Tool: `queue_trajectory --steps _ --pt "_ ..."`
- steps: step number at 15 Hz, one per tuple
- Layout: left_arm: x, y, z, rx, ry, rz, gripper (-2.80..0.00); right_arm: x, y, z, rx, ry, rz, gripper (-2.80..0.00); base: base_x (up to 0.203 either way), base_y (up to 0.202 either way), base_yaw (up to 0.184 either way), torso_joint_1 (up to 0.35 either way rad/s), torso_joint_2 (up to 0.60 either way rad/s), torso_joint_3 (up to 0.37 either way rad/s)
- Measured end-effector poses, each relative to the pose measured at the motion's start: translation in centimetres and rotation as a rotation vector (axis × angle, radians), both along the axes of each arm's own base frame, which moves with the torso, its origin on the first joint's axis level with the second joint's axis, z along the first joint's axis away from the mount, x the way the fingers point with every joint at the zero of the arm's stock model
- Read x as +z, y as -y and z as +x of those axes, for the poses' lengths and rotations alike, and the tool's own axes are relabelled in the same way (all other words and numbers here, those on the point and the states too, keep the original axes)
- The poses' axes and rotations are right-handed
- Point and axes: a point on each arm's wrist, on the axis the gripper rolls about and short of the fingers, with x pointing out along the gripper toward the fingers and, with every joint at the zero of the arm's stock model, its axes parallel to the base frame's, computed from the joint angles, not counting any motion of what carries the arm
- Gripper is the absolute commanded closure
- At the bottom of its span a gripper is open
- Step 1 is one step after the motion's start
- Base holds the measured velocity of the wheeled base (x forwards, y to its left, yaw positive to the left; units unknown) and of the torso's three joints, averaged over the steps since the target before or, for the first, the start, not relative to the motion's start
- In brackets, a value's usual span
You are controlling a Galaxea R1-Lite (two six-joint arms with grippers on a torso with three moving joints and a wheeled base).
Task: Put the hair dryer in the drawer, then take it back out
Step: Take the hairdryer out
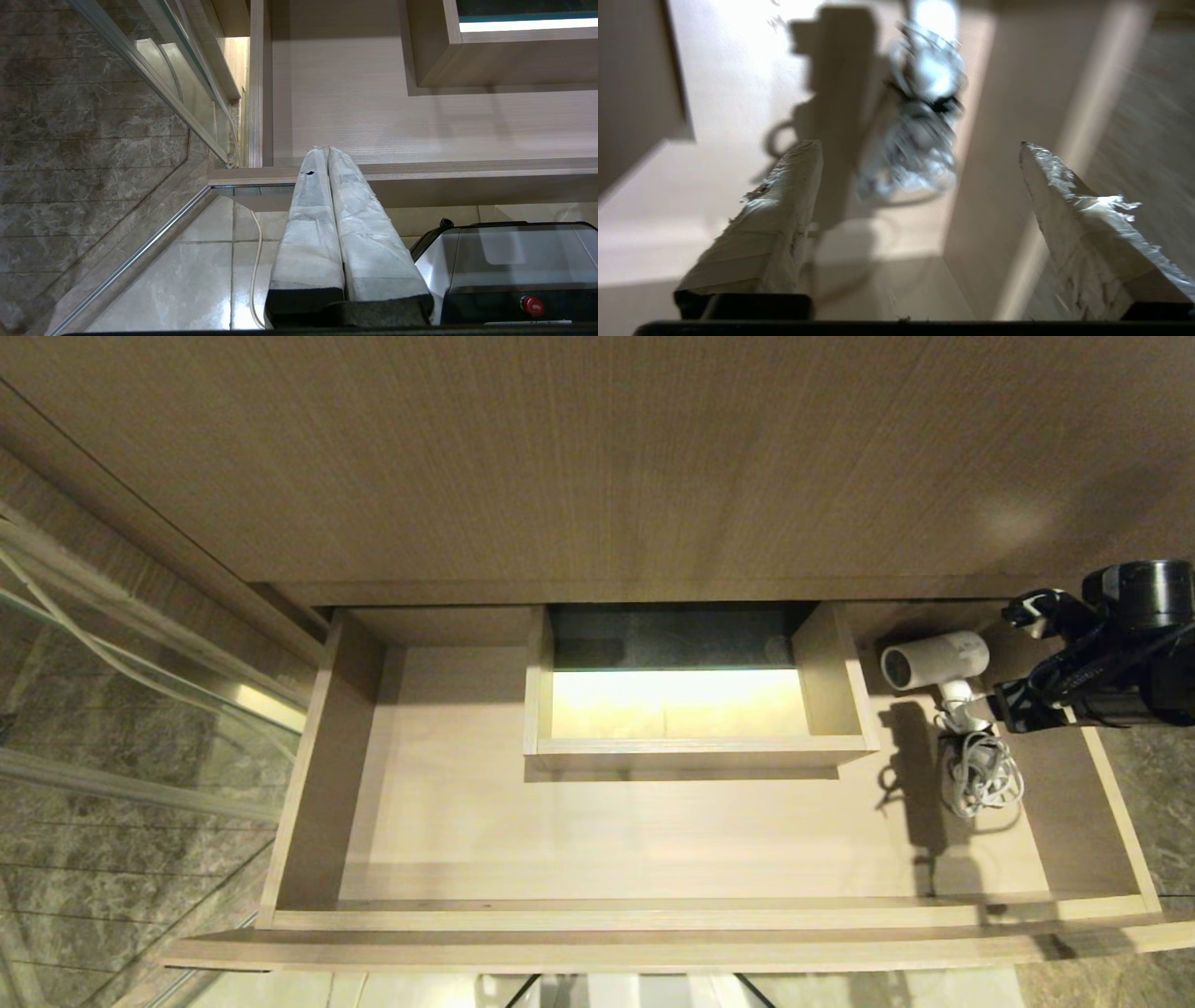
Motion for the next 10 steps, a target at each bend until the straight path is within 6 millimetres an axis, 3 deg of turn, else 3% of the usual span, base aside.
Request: queue_trajectory --steps 5,10 --pt "0.0 0.0 0.0 0.0 0.0 0.0 0.0 -2.0 2.8 4.2 -0.012 0.012 -0.004 -2.8 0.0 0.0 0.0 0.0 0.0 0.0" --pt "0.0 0.0 0.0 0.0 0.0 0.0 0.0 -4.5 5.3 6.6 -0.016 -0.008 0.014 -2.8 0.0 0.0 0.0 0.0 0.0 0.0"
